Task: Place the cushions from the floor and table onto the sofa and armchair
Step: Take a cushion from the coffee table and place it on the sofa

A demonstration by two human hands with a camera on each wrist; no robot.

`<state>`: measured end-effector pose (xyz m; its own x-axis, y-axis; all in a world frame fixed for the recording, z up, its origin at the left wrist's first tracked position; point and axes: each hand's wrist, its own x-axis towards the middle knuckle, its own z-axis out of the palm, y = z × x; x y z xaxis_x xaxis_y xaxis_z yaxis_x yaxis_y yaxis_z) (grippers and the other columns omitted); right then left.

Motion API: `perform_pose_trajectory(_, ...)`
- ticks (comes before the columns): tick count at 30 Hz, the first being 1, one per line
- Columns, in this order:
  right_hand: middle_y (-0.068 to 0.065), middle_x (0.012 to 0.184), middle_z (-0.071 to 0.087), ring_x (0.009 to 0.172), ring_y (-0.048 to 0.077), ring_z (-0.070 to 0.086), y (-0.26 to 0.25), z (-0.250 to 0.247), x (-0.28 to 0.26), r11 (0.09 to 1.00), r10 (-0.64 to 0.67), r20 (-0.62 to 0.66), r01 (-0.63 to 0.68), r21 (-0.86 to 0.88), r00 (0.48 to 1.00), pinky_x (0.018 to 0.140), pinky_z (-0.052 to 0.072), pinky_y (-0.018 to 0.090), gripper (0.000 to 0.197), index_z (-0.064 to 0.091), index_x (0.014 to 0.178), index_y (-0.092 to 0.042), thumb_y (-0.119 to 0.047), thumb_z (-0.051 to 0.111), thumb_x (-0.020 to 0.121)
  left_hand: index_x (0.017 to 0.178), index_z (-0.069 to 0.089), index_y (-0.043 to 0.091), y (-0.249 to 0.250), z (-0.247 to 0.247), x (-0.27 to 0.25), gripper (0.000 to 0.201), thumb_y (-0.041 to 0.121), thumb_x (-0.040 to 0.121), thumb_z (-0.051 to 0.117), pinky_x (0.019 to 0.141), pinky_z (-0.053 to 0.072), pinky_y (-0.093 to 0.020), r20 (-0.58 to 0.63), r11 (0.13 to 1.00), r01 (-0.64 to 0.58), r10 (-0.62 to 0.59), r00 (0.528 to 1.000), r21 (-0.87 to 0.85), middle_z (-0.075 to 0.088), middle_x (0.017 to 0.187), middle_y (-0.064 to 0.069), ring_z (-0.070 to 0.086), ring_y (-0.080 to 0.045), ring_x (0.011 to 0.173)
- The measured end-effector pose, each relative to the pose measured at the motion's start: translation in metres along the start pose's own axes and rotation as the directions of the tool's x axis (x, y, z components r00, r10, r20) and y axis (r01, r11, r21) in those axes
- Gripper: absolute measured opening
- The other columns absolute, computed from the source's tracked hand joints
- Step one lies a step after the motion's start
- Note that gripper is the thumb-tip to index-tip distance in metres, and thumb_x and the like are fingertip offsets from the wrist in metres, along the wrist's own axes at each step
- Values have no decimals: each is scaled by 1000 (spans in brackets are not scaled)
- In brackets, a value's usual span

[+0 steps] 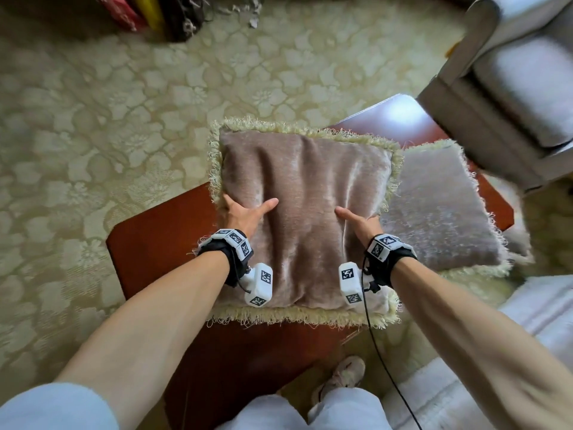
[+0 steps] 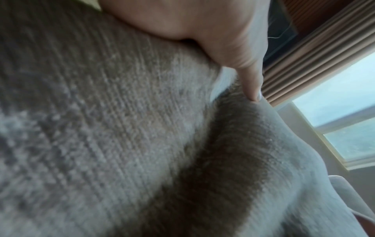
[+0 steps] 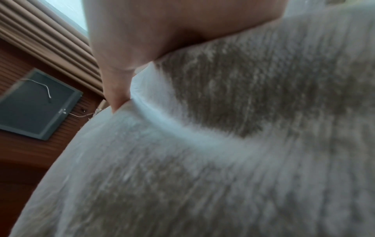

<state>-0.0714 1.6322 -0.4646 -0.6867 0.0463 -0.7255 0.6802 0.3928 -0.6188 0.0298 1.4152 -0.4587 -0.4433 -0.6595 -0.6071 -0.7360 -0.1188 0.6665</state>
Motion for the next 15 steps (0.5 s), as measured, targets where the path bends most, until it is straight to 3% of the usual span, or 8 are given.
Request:
perform_pose_trajectory(3, 9, 134, 52, 121, 30, 53, -2, -44, -2, 994, -52, -56, 57, 97, 997, 108, 38, 50, 127, 30, 139, -11, -57, 91, 37, 155, -3, 11, 27, 27, -28, 133, 57, 65, 82, 116, 19, -37, -13, 994, -99, 99, 995, 45, 20, 160, -16, 24, -29, 145)
perform_pose_trajectory(7, 15, 139, 47, 127, 31, 48, 0, -121, -8, 990, -78, -111, 90, 107, 991, 107, 34, 40, 100, 25, 145, -3, -39, 84, 72, 155, -2, 8, 58, 71, -74, 130, 54, 67, 82, 116, 16, -32, 16, 975, -207, 206, 978, 77, 17, 161, -14, 21, -26, 147)
perform_pose_trajectory(15, 18, 149, 39, 133, 31, 43, 32, -281, -27, 978, -103, -234, 141, 152, 967, 109, 32, 38, 114, 18, 150, 2, -46, 83, 70, 155, -4, 10, 95, 196, -179, 131, 59, 67, 80, 117, 15, -37, 115, 929, -337, 323, 940, 152, 12, 161, -18, 17, -30, 147)
